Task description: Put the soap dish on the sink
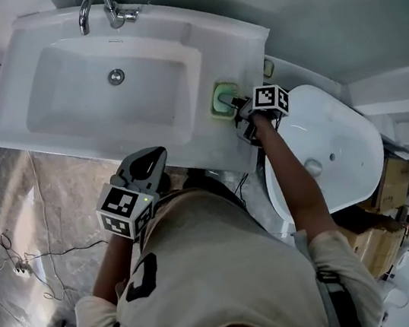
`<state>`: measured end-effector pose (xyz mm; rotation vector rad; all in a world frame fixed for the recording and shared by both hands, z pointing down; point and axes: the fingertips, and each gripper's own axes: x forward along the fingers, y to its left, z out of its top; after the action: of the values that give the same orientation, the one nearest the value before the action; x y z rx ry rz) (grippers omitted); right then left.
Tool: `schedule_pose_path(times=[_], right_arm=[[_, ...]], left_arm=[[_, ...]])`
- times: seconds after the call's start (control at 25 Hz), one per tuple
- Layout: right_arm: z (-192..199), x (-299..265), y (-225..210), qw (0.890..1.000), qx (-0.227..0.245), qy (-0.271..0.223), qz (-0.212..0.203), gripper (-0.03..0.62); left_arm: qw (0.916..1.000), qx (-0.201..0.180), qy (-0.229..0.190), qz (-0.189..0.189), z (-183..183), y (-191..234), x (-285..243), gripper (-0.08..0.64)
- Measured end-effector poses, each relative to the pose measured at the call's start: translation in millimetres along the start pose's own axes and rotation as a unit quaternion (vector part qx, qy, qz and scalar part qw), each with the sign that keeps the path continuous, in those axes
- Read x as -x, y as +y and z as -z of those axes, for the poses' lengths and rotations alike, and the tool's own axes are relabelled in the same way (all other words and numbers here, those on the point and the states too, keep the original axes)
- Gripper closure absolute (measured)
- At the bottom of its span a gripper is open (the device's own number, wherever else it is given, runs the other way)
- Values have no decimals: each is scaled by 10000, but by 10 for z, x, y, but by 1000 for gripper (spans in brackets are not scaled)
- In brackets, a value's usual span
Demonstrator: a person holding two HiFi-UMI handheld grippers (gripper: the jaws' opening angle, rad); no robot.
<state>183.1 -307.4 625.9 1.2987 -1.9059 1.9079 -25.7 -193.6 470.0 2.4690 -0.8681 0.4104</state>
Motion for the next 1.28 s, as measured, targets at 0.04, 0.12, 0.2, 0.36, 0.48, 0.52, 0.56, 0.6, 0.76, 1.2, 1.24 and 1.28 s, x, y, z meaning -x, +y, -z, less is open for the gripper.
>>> schedule_pose_path(times=[0.04,0.12,0.2,0.36,0.48,0.52,0.56,0.6,0.76,1.2,1.24,1.28], right_arm=[[-15,-3,1,10000,-1,-23,-18,373],[-42,-12,11,10000,22,-19,6,373],[-64,-9,17,9999,101,-4,132,365],[-68,38,-10,9979,361,-70,532,341],[-49,83,-43,9959,442,-110,785,324],[-47,95,-54,9950,487,-115,861,318],[-46,104,-62,9942,534,-115,924,312],[-45,110,-68,9936,565,-113,972,307],[-47,156,-105,9914,589,-128,1165,296],[14,269,-216,9884,695,-212,1334,301],[28,267,-212,9888,679,-212,1309,296],[42,270,-204,9892,660,-216,1292,289]], left_arm=[[10000,4,10,-9,9,1,6,540],[10000,11,16,-36,23,11,18,540],[10000,23,-3,-71,24,19,30,540],[9999,53,-37,-123,25,34,70,540],[9999,38,-35,-133,41,33,101,540],[9999,25,-35,-132,44,33,106,540],[9999,11,-30,-129,48,33,111,540],[9999,1,-26,-127,51,31,117,540],[9999,-69,-6,-102,55,4,127,540],[9999,-125,40,-91,69,-44,150,540],[9999,-106,45,-110,68,-31,163,540],[9999,-95,43,-135,66,-13,176,540]])
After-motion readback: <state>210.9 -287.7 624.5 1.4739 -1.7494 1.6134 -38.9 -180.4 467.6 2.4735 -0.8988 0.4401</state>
